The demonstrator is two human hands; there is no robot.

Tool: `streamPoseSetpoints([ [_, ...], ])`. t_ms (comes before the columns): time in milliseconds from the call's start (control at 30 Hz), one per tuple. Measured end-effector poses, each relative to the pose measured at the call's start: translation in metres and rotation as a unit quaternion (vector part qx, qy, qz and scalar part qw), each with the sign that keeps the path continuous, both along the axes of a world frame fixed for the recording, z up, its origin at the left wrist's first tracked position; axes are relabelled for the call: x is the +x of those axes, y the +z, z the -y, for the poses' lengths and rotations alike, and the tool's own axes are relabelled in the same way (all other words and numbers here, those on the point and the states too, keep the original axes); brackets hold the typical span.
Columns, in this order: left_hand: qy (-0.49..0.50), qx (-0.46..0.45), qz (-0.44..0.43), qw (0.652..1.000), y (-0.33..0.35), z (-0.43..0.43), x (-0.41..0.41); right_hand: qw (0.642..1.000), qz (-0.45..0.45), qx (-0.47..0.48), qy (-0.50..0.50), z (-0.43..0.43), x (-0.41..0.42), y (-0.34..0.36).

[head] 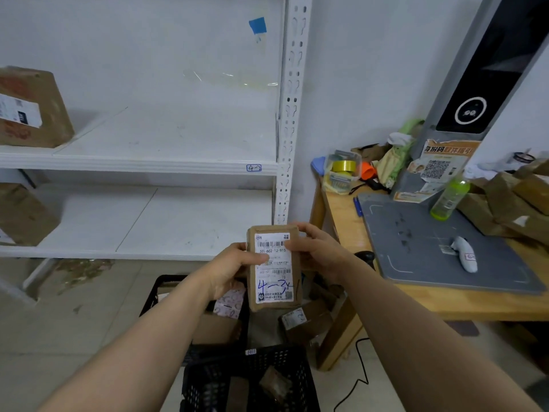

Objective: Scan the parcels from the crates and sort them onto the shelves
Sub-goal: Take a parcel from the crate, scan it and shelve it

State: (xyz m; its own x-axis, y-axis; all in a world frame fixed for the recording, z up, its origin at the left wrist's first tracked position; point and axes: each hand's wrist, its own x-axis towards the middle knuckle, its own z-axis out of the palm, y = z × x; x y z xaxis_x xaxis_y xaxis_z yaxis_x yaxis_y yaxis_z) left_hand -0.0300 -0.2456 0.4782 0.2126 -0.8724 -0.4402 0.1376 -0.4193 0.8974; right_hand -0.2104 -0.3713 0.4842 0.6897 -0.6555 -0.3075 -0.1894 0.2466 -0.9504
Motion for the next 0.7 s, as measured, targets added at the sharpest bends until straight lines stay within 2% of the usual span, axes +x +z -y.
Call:
streamPoseSetpoints([
  [200, -0.001, 0.039, 0.026, 0.999, -0.026, 0.021, -0.021, 0.999, -0.010, 0.029, -0.028, 0.012, -0.024, -0.019],
  [300, 0.011, 0.064, 0.002, 0.998, -0.040, 0.031, -0.033, 0.996, -0.034, 0.033, -0.073, 0.021, -0.037, -0.034],
  [367, 0.026, 0.084, -0.015, 0.996, -0.048, 0.036, -0.041, 0.986, -0.102, 0.007, -0.131, 0.033, -0.048, -0.048],
  [467, 0.061, 0.100, -0.012, 0.993, -0.063, 0.047, -0.051, 0.953, -0.230, -0.040, -0.195, 0.060, -0.070, -0.071],
  [600, 0.102, 0.113, -0.025, 0.988, -0.079, 0.060, -0.062, 0.913, -0.353, -0.106, -0.173, 0.086, -0.103, -0.092],
  [700, 0.107, 0.133, -0.035, 0.985, -0.092, 0.069, -0.068, 0.898, -0.383, -0.112, -0.187, 0.101, -0.117, -0.107],
])
